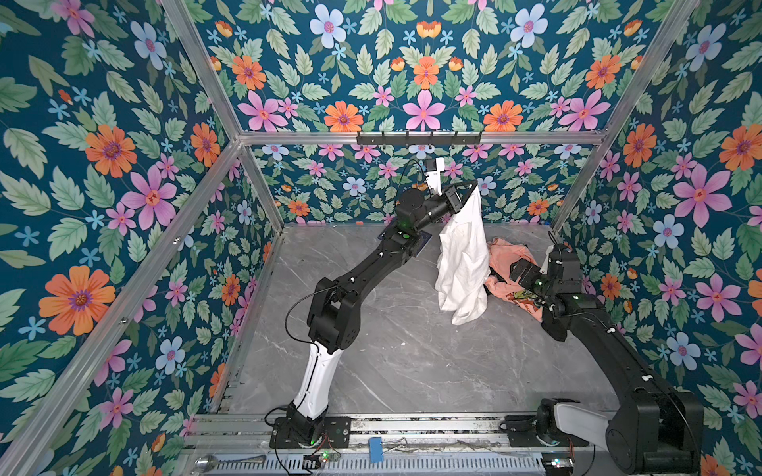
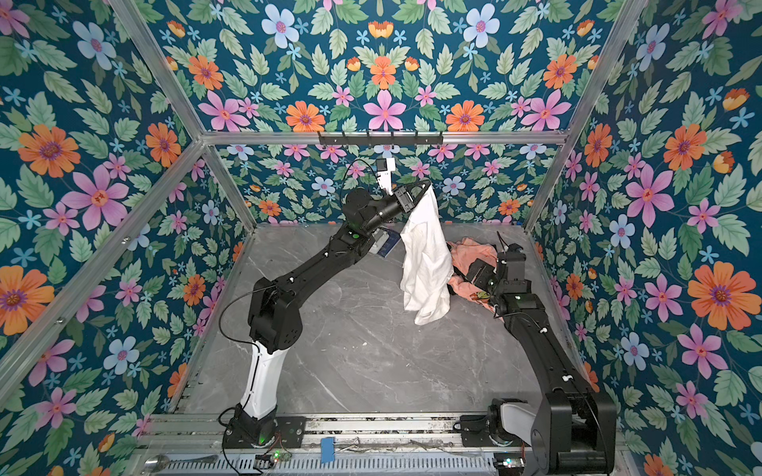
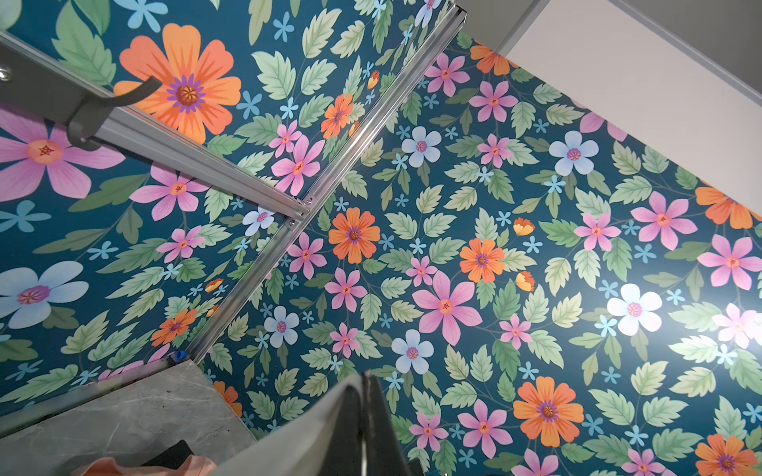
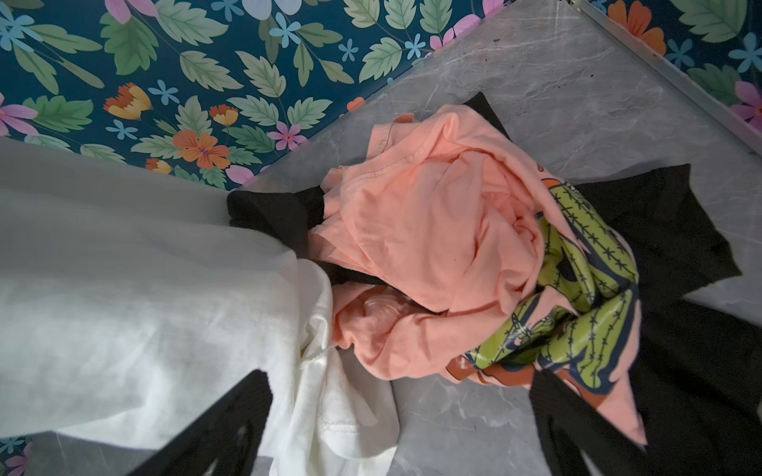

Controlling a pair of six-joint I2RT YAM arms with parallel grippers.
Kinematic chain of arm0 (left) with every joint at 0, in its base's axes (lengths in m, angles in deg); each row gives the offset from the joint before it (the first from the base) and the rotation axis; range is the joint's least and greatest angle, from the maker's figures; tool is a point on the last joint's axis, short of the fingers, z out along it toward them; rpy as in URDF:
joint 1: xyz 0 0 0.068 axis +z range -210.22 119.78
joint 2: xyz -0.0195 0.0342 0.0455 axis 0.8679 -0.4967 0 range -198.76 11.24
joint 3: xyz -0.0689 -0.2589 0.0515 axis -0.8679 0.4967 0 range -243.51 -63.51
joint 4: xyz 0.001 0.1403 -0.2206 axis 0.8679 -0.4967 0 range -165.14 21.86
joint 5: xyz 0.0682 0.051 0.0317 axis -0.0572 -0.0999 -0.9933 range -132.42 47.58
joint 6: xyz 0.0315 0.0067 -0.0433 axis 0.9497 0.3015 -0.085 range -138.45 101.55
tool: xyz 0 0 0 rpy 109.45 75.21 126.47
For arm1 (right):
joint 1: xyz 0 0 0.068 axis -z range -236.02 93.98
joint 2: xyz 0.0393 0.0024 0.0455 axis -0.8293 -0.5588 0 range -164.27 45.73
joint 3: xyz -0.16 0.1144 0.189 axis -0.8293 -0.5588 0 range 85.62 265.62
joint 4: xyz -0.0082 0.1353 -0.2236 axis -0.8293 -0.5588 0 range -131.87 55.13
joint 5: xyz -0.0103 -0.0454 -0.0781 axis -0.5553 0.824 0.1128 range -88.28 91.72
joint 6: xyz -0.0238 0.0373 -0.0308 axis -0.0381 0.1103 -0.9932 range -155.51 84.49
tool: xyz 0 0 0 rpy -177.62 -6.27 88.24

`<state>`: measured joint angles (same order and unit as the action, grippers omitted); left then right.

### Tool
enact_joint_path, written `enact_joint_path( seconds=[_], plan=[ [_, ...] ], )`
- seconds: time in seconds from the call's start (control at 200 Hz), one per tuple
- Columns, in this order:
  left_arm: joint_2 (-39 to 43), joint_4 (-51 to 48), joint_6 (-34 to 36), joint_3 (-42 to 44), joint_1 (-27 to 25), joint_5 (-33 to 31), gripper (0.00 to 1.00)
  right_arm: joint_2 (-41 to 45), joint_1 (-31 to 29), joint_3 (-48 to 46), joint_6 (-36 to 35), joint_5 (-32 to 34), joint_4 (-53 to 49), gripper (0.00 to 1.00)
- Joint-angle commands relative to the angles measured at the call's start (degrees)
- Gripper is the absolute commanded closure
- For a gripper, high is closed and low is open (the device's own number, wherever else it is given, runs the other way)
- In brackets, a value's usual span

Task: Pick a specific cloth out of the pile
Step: 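Raise the white shirt higher, pulling it free of the pink shirt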

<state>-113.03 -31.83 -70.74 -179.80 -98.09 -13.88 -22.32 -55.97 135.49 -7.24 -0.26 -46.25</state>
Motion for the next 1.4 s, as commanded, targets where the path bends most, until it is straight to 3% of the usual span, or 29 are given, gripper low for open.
enact_joint_path(
  seconds=[0.0, 0.8, 1.395],
  plan=[
    [1.16, 3.42, 0.68, -0.53, 0.17, -0.31, 1.0, 0.66, 0.0, 0.32, 0.13, 0.09, 0.04, 0.01],
    [6.87, 4.46, 0.32, 1.89, 1.17, 0.38, 1.0, 4.48, -0.04, -0.37, -0.33, 0.05, -1.09, 0.01],
    [10.78, 5.43, 0.54, 3.65, 2.07, 0.86, 1.0, 3.92, -0.05, -2.46, -0.26, -4.46, 2.92, 0.01]
  ],
)
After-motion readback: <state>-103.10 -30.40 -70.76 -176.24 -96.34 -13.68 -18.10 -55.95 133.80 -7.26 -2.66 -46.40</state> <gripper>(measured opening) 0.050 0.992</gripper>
